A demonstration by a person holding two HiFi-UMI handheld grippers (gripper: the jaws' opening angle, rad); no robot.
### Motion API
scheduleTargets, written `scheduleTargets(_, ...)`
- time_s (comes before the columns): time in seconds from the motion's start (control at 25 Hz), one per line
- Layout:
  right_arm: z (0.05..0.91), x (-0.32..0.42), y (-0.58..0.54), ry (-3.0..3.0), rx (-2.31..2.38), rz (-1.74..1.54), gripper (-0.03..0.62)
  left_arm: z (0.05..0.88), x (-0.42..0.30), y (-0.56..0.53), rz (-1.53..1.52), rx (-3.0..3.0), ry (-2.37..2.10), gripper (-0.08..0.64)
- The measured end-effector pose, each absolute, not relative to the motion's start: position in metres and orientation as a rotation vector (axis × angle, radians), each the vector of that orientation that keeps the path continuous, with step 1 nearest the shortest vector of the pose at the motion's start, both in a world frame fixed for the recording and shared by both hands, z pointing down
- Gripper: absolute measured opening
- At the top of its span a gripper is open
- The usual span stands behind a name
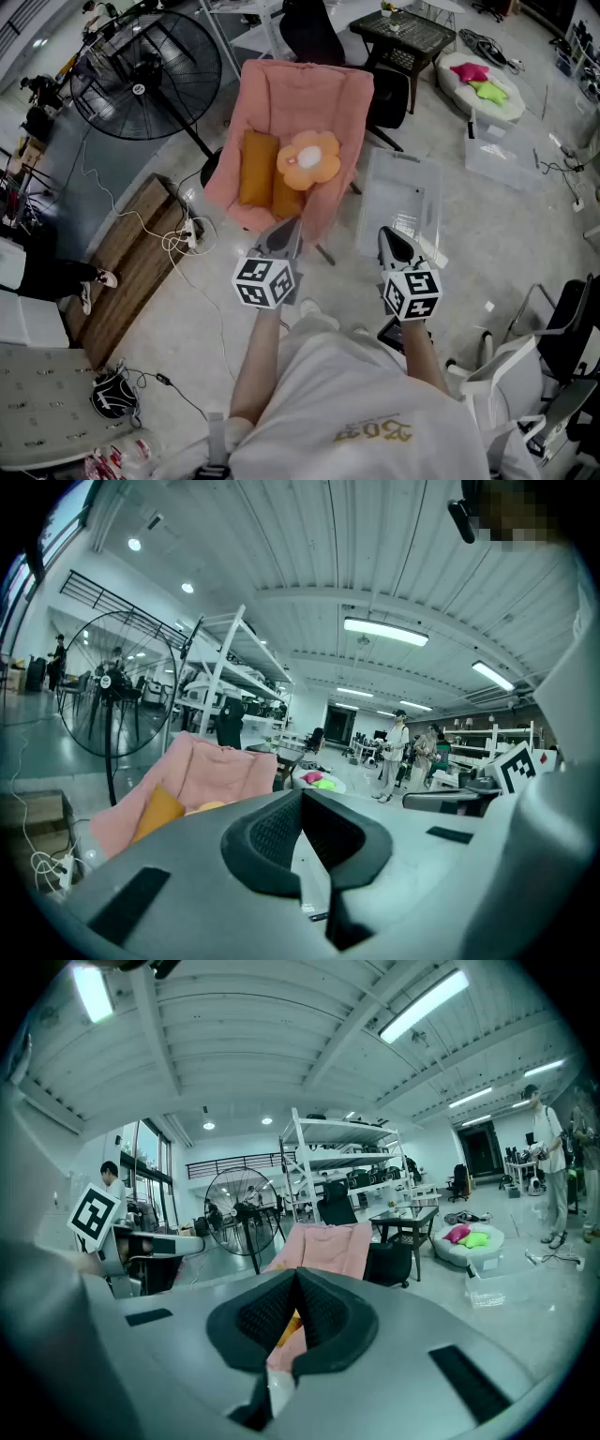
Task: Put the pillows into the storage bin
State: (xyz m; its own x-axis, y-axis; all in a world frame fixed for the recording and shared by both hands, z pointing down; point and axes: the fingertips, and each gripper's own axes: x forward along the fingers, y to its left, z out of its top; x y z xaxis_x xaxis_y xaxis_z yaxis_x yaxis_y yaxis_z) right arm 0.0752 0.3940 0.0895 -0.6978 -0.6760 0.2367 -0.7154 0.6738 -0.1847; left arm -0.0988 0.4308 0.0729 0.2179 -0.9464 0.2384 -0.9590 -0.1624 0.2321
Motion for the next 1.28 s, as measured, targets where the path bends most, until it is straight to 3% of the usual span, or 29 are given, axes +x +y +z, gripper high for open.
scheduleTargets(0.56, 0.090, 0.095, 0.389, -2.745, 1.236, 0.516, 0.012, 0.086, -0.103, 0.434, 0.028, 2.104, -1.787, 0.027)
scheduleTargets(0.6, 0.091, 0.095, 0.389, -2.746, 1.212, 0.551, 0.113, 0.086, -0.102, 0.433, 0.013, 2.098, -1.786, 0.203)
scheduleTargets(0.64, 0.095, 0.095, 0.390, -2.736, 1.183, 0.574, 0.262, 0.086, -0.103, 0.432, 0.002, 2.087, -1.793, 0.298)
scheduleTargets(0.68, 0.098, 0.095, 0.390, -2.722, 1.164, 0.584, 0.319, 0.086, -0.104, 0.432, -0.006, 2.070, -1.804, 0.316)
scheduleTargets(0.84, 0.106, 0.101, 0.397, -2.691, 1.134, 0.563, 0.325, 0.092, -0.106, 0.439, -0.008, 2.011, -1.847, 0.385)
scheduleTargets(1.28, 0.117, 0.100, 0.390, -2.661, 1.093, 0.564, 0.318, 0.101, -0.120, 0.434, 0.002, 1.951, -1.898, 0.380)
